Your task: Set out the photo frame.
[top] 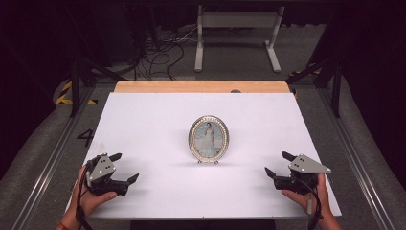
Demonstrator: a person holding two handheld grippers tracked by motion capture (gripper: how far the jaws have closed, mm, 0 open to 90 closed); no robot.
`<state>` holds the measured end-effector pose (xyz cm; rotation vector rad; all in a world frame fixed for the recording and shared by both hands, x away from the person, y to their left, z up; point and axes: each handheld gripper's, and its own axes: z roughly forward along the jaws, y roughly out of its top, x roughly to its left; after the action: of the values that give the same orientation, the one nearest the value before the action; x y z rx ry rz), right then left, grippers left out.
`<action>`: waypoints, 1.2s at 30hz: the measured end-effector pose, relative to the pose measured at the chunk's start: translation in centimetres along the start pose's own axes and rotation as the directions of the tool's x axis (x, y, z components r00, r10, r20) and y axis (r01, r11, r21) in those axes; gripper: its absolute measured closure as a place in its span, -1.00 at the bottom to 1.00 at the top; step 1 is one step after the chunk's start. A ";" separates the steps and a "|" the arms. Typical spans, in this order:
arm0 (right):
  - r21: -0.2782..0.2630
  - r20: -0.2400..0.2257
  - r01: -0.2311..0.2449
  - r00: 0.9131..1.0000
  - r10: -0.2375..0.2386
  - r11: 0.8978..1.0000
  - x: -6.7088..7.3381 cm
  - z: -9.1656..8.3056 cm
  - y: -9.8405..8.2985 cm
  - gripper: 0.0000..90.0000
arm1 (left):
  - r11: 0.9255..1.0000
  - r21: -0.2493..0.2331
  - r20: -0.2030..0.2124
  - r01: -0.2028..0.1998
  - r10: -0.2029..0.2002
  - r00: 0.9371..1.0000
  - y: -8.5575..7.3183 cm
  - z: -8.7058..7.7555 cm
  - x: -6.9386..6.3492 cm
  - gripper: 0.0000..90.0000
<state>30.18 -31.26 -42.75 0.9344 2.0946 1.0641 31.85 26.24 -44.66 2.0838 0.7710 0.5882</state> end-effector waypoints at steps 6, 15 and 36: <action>-0.015 0.023 -0.035 0.999 0.035 0.999 -0.4 -0.3 -0.8 -0.68 | 0.998 -0.020 -0.012 0.053 -0.054 0.998 -0.9 -0.6 0.5 -0.81; -0.040 0.018 -0.115 0.993 0.116 0.993 -1.1 -0.7 -1.9 -0.81 | 0.992 -0.055 -0.028 0.115 -0.116 0.993 -1.5 -1.1 0.7 -0.90; -0.028 0.036 -0.112 0.993 0.113 0.993 -0.9 -0.5 -2.2 -0.90 | 0.997 -0.033 -0.041 0.076 -0.077 0.996 -1.5 -0.8 0.2 -0.95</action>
<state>29.64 -33.10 -44.24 1.0626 2.0122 1.1193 31.04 27.54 -45.48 2.0092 0.8562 0.6003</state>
